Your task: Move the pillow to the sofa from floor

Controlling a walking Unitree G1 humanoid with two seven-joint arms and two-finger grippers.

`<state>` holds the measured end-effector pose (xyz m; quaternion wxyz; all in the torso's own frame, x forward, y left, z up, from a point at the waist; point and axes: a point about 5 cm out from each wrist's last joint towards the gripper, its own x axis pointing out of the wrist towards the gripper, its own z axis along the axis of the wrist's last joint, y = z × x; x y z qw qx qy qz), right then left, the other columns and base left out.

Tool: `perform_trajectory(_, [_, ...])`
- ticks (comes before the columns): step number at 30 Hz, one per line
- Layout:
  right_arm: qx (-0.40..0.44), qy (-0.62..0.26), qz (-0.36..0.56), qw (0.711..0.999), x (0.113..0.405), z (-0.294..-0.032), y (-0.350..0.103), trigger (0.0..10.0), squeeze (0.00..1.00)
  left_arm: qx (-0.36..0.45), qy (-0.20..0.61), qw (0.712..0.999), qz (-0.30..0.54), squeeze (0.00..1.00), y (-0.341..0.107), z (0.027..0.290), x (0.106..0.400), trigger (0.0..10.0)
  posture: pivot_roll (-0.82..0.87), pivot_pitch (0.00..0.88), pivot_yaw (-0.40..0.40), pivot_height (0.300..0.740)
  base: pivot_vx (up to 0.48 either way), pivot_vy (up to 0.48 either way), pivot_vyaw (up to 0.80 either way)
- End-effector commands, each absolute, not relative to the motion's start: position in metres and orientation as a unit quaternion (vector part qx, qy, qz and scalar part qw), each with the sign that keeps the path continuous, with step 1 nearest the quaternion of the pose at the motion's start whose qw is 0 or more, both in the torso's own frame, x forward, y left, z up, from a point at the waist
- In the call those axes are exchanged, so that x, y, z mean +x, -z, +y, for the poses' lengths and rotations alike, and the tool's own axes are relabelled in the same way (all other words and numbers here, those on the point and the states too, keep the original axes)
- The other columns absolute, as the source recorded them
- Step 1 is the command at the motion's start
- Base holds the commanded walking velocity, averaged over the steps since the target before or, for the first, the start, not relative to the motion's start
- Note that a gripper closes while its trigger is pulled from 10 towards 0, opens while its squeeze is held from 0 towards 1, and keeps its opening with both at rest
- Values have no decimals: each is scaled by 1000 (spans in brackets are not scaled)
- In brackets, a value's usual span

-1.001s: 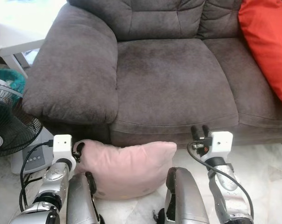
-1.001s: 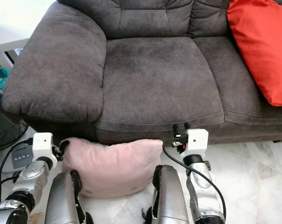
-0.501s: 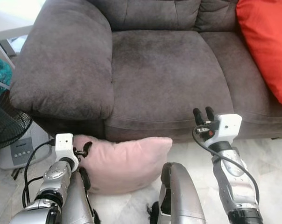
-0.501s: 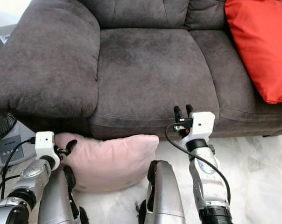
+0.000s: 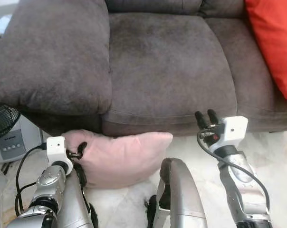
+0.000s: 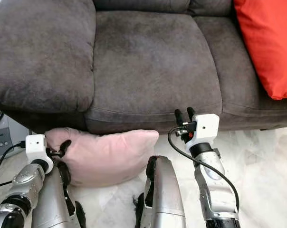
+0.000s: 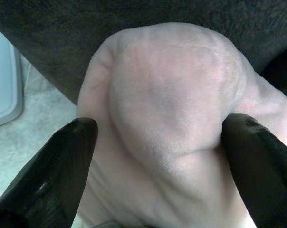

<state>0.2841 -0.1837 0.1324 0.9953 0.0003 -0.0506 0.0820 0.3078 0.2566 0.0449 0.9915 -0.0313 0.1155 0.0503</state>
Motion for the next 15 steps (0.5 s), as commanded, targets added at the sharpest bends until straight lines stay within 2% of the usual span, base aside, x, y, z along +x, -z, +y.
perform_trajectory(1, [0, -69, -45, 997, 277, -194, -132, 10000, 0, -41, -47, 992, 108, 0, -43, 257, 305, 10000, 19, 336, -218, 474, 0, 0, 0])
perform_trajectory(7, [0, -72, -39, 997, 275, -193, -134, 10000, 0, -52, -22, 997, 57, 0, -58, 257, 311, 10000, 14, 339, -225, 474, 0, 0, 0])
perform_trajectory(15, [-4, -72, -33, 997, 272, -197, -134, 10000, 0, -40, -27, 995, 91, 0, -53, 257, 312, 10000, -3, 342, -230, 474, 0, 0, 0])
